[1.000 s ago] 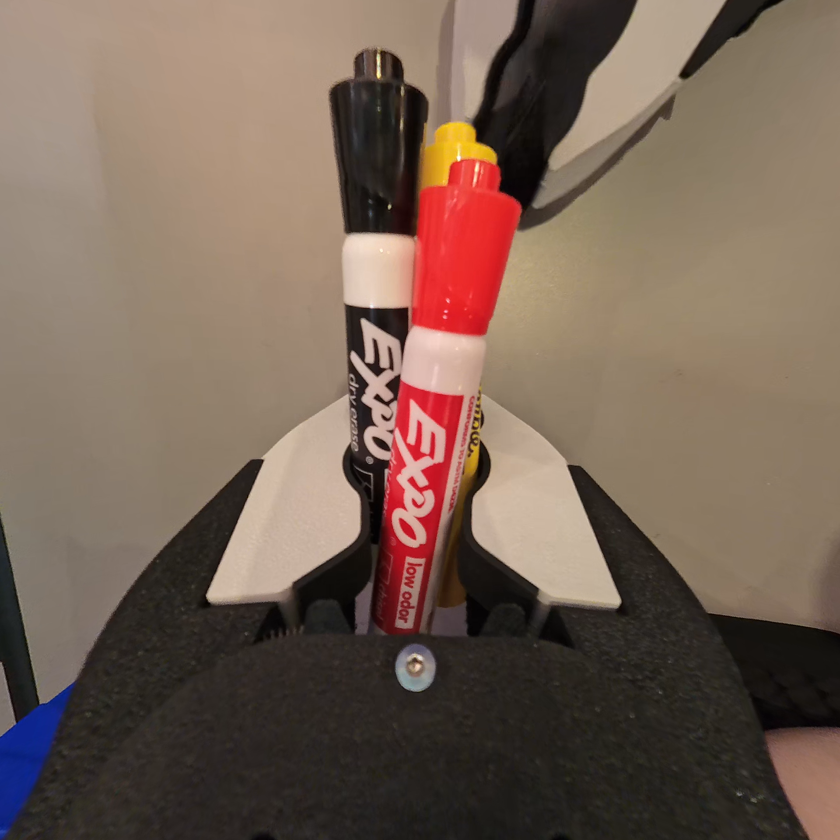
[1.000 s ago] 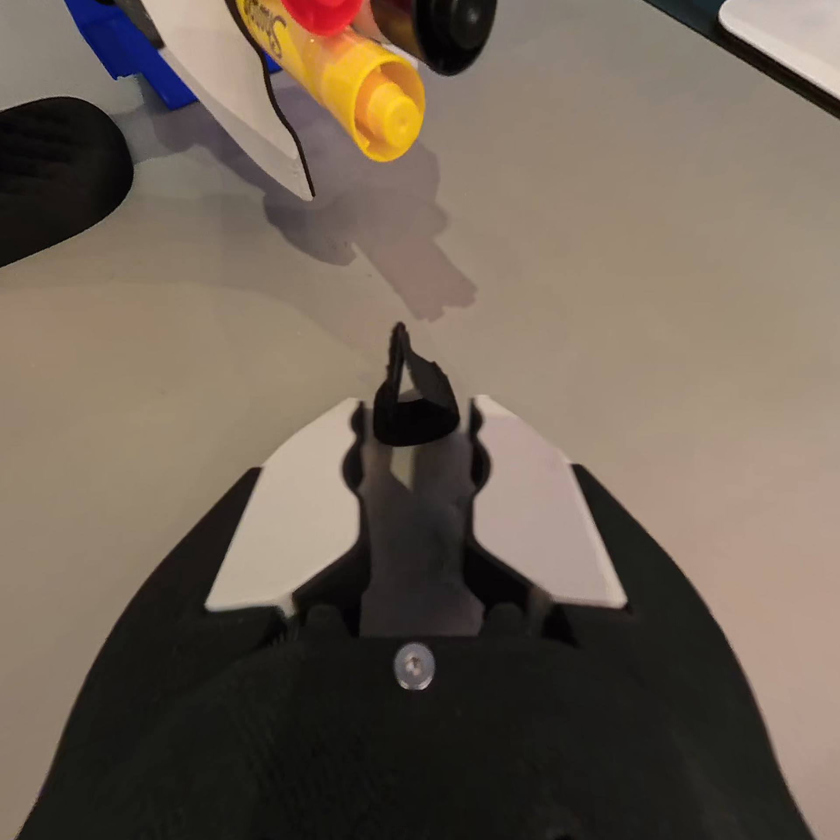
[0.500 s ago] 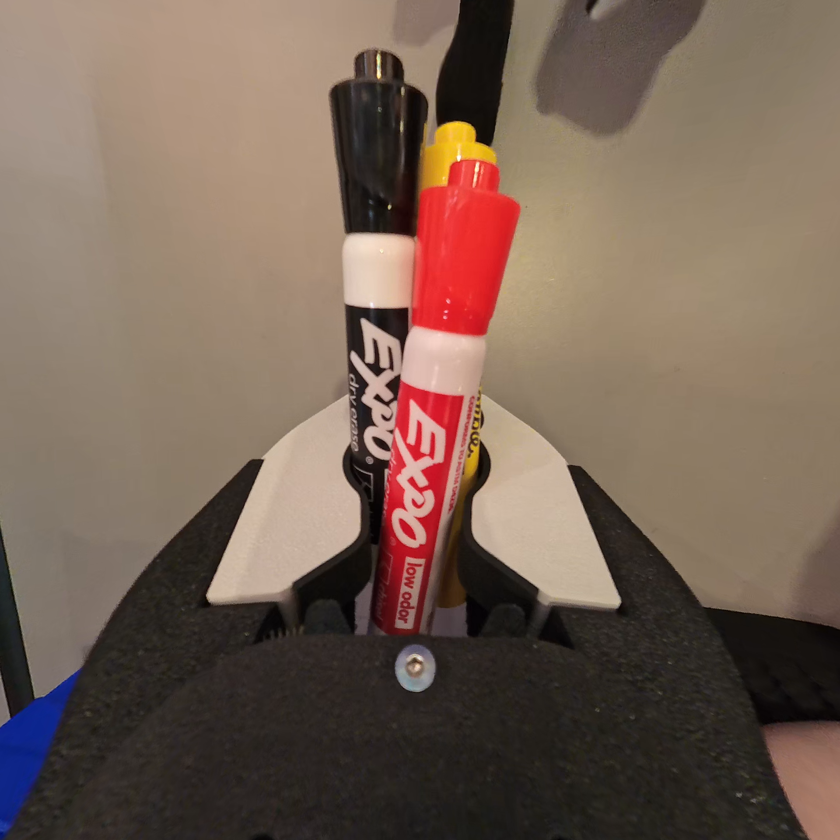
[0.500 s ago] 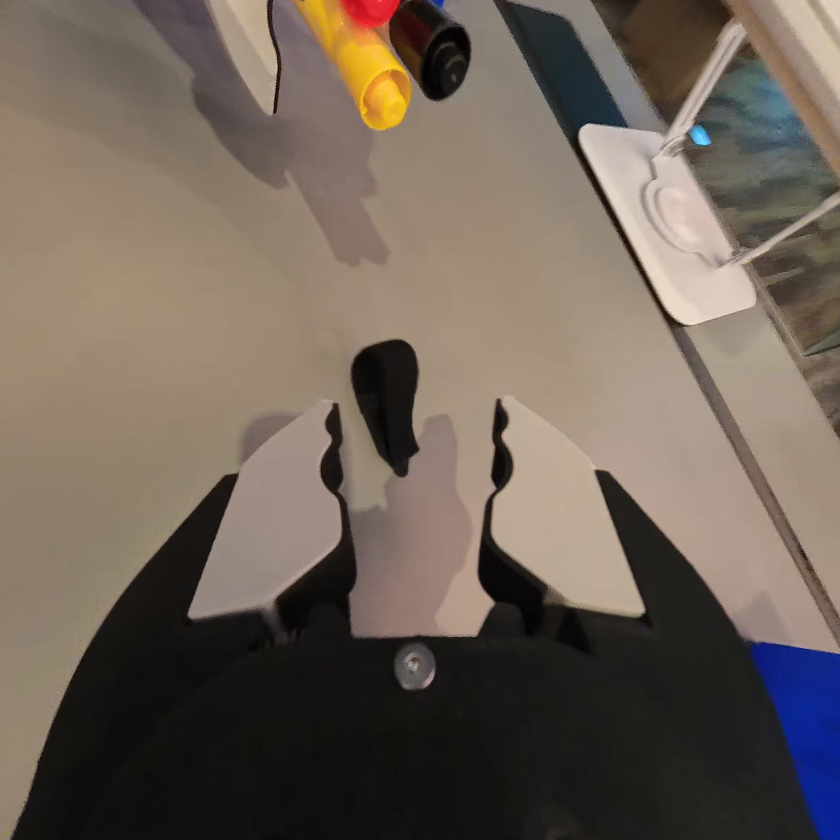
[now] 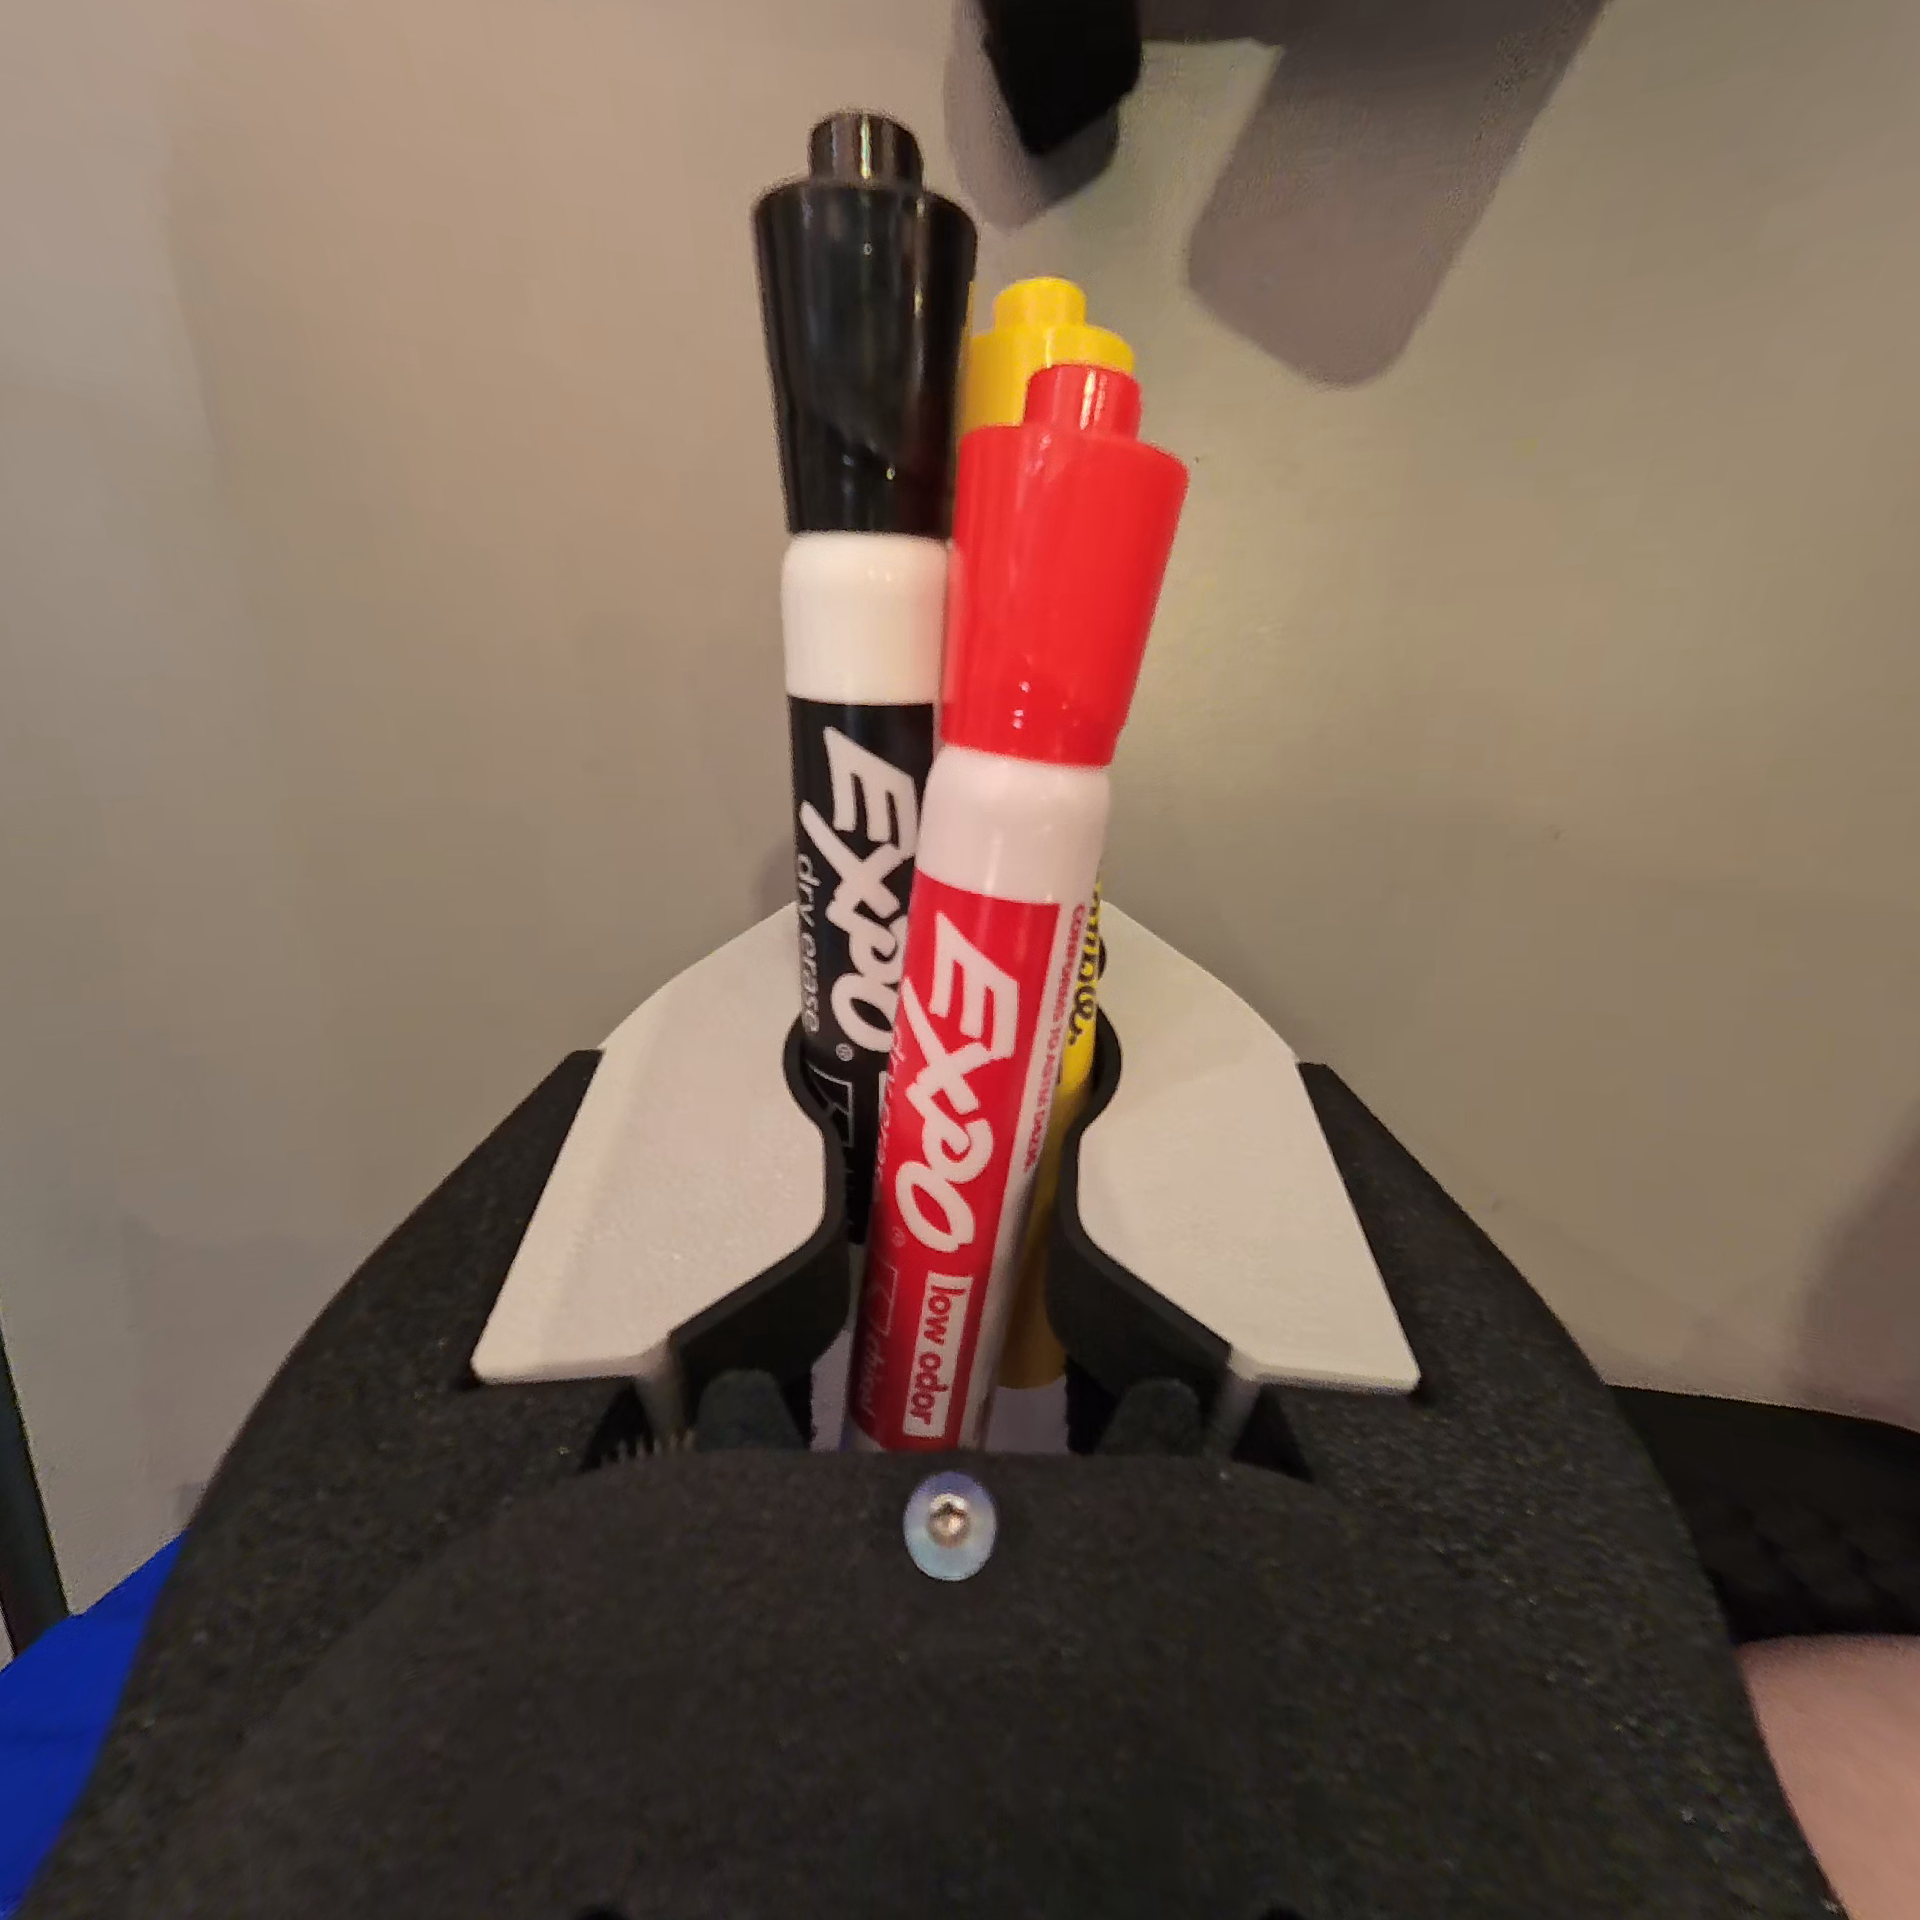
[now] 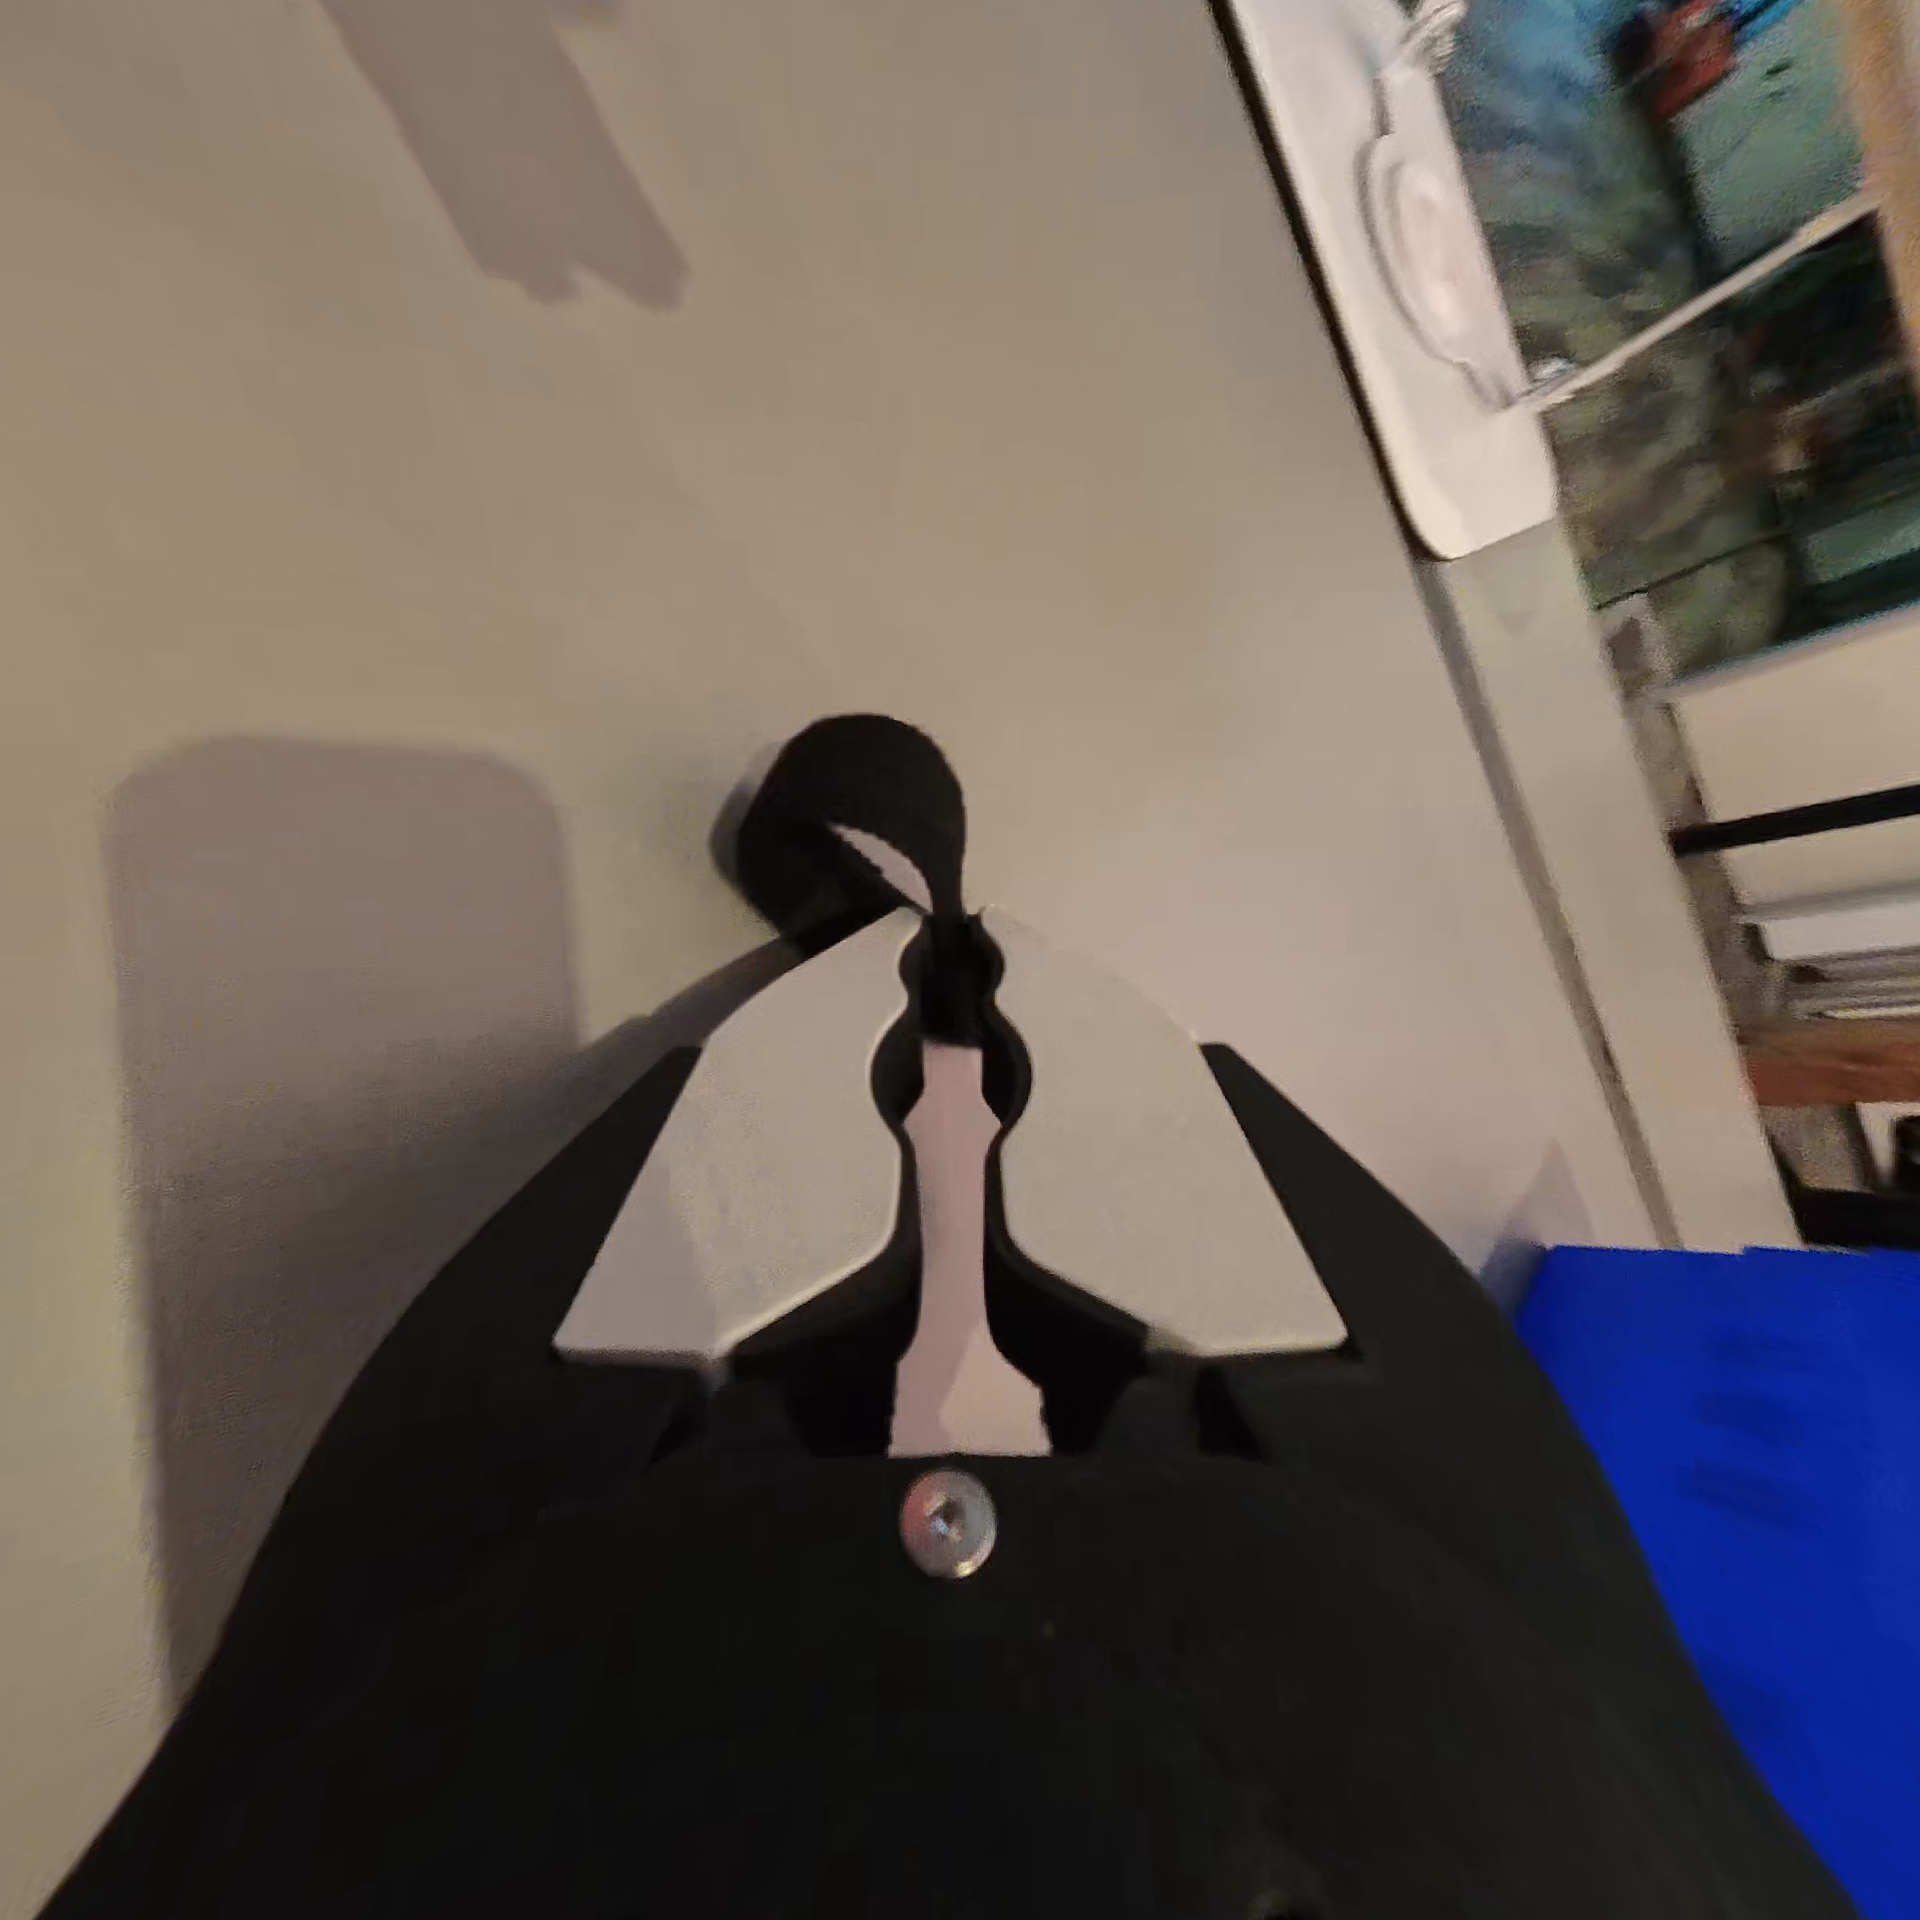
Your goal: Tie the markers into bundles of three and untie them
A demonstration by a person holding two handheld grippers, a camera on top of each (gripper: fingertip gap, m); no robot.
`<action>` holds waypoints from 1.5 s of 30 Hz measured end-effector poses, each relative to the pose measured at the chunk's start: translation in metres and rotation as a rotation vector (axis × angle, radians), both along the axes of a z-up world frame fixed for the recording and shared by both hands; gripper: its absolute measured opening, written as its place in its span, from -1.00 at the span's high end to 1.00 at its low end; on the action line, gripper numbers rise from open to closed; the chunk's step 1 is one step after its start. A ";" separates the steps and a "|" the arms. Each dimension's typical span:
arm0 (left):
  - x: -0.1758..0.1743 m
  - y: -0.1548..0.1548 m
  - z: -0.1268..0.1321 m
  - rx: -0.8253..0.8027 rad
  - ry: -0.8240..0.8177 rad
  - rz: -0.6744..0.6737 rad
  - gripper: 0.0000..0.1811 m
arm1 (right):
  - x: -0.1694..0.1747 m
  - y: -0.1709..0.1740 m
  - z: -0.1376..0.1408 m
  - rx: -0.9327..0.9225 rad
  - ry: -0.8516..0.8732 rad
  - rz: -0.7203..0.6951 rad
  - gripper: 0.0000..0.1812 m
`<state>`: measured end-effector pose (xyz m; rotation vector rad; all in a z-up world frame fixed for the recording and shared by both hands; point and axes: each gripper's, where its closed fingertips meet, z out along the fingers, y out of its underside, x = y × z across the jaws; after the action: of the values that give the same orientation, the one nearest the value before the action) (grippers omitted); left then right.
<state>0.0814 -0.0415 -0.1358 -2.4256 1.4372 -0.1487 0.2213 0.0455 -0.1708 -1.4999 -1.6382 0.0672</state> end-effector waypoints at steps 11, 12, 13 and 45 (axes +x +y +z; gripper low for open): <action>0.005 -0.002 0.002 0.002 0.000 -0.014 0.54 | -0.007 0.024 0.004 -0.581 0.331 -0.232 0.95; 0.005 -0.002 0.001 0.000 0.002 -0.015 0.54 | -0.008 0.026 0.009 -0.601 0.375 -0.244 0.96; 0.005 -0.002 0.001 -0.001 0.006 -0.018 0.53 | -0.009 0.026 0.012 -0.620 0.393 -0.252 0.95; -0.013 -0.015 -0.038 -0.149 0.172 -0.003 0.53 | -0.034 0.003 0.030 -1.010 0.619 -0.292 0.96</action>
<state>0.0687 -0.0566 -0.1733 -2.6118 1.5536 -0.0501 0.1869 0.0487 -0.1404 -2.1236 -0.8528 1.2119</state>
